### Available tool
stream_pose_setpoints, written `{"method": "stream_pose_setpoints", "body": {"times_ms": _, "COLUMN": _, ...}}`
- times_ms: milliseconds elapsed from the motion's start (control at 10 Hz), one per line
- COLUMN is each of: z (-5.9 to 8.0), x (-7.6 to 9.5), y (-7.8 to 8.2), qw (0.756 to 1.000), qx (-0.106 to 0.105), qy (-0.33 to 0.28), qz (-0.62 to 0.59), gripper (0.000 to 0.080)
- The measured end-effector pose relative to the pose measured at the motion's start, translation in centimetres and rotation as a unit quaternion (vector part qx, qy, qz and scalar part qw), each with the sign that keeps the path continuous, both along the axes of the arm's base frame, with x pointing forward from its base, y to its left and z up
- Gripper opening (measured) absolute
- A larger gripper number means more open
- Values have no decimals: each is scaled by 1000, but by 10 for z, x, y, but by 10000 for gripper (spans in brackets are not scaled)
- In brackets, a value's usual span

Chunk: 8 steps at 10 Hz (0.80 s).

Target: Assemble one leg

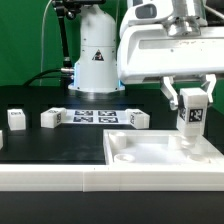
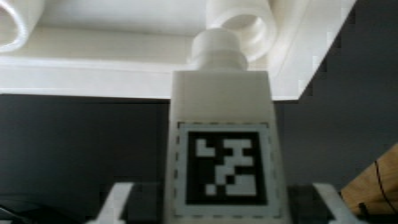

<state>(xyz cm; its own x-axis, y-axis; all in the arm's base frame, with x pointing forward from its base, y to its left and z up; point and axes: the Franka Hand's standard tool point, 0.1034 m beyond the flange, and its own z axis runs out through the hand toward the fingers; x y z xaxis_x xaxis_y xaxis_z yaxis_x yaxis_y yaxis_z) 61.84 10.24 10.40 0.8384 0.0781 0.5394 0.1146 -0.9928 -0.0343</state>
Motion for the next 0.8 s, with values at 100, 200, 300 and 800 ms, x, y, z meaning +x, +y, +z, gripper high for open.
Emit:
{"method": "stream_pose_setpoints", "body": {"times_ms": 100, "z": -4, "x": -1, "y": 2, "qw": 1000, "qx": 0, "qy": 3, "qz": 1, "gripper": 291}}
{"method": "stream_pose_setpoints", "body": {"times_ms": 200, "z": -8, "x": -2, "y": 4, "qw": 1000, "qx": 0, "qy": 6, "qz": 1, "gripper": 291}}
{"method": "stream_pose_setpoints", "body": {"times_ms": 300, "z": -12, "x": -4, "y": 11, "qw": 1000, "qx": 1, "qy": 5, "qz": 4, "gripper": 291}}
{"method": "stream_pose_setpoints", "body": {"times_ms": 800, "z": -19, "x": -1, "y": 13, "qw": 1000, "qx": -1, "qy": -21, "qz": 6, "gripper": 292}}
